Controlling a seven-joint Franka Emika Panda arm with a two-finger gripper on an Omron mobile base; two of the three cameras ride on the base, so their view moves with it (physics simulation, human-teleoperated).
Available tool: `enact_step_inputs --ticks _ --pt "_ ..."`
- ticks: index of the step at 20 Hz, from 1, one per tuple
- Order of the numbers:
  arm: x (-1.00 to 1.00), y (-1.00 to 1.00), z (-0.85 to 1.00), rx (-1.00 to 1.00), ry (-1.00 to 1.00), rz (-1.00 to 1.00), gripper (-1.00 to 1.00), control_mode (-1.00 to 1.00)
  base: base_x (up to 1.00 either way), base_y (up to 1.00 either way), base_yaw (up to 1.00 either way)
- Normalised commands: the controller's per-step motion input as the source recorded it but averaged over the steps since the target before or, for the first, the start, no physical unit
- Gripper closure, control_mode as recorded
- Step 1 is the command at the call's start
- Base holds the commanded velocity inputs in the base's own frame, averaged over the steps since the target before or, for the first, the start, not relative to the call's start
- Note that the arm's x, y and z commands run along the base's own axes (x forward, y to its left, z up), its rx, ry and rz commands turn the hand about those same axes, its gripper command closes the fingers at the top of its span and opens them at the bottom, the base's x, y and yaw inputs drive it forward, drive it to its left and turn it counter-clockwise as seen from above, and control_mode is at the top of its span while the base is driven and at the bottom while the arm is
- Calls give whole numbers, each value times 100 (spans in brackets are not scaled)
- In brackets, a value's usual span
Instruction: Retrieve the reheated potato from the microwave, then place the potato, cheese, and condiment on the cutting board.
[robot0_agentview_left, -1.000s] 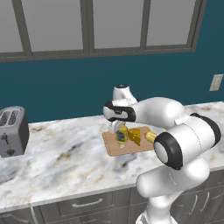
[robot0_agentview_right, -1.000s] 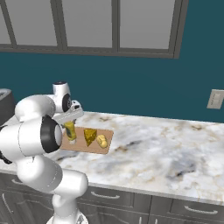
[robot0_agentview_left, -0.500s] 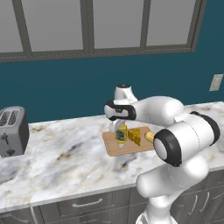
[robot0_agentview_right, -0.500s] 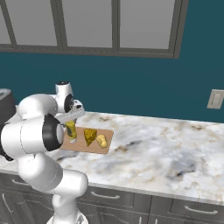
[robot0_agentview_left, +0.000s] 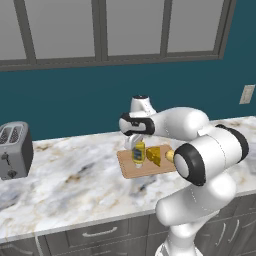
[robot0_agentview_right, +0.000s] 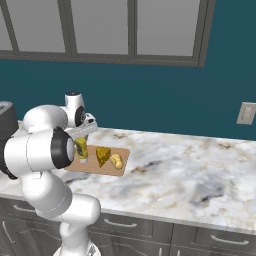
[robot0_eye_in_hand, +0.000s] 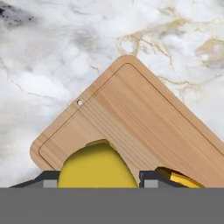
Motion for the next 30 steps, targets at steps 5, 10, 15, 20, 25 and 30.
enact_step_inputs --ticks 5,10,15,20,25,30 --pt "-10 -3 -11 0 0 0 -100 -100 0 0 0" --pt "-4 -2 0 0 0 0 -100 -100 0 0 0" --pt "0 0 6 0 0 0 -100 -100 0 0 0" --pt "2 0 21 0 0 0 -100 -100 0 0 0" --pt "-2 1 34 0 0 0 -100 -100 0 0 0" --pt "-14 -1 37 0 0 0 -100 -100 0 0 0"
